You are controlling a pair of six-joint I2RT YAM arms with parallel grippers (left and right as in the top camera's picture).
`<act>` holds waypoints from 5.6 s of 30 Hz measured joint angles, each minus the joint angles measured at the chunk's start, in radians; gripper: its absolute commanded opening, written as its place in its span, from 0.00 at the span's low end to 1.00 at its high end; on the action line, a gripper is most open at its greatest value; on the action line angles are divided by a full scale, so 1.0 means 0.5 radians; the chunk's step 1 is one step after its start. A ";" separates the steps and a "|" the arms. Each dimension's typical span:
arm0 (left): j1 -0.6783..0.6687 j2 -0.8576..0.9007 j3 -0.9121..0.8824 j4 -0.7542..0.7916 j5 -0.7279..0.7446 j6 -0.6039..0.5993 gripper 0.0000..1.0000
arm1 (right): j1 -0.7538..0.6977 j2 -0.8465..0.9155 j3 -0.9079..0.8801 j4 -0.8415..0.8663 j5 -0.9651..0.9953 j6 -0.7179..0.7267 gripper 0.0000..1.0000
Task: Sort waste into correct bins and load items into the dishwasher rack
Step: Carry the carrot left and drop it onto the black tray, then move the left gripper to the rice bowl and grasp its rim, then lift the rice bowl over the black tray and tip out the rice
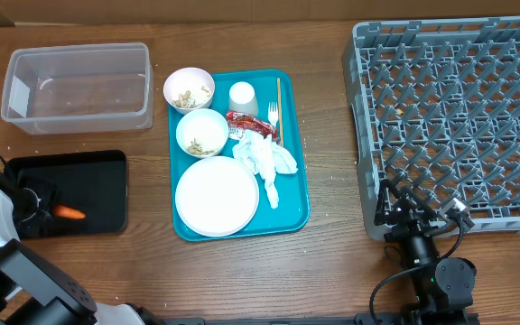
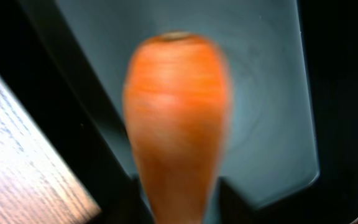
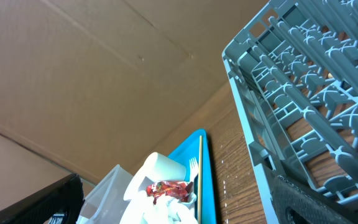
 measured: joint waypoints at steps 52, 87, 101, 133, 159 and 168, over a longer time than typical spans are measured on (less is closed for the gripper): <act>-2.223 0.321 -0.002 0.949 -0.506 1.062 0.66 | 0.000 0.000 0.000 -0.001 0.000 0.000 1.00; -2.223 0.404 0.102 0.813 -0.507 1.075 0.04 | 0.001 0.000 0.000 -0.001 0.000 0.001 1.00; -2.223 0.106 0.645 0.142 -0.422 0.855 0.04 | 0.001 0.000 0.000 -0.001 0.000 0.000 1.00; 0.243 -0.337 -0.443 0.752 1.433 0.398 0.04 | 0.001 0.000 0.000 -0.001 -0.001 0.000 1.00; 0.336 -0.228 -0.449 0.809 2.159 0.275 0.04 | 0.000 0.000 0.000 -0.001 0.000 0.000 1.00; 0.552 -0.225 -0.449 0.847 2.293 0.237 0.04 | 0.001 0.000 0.000 -0.001 0.000 0.001 1.00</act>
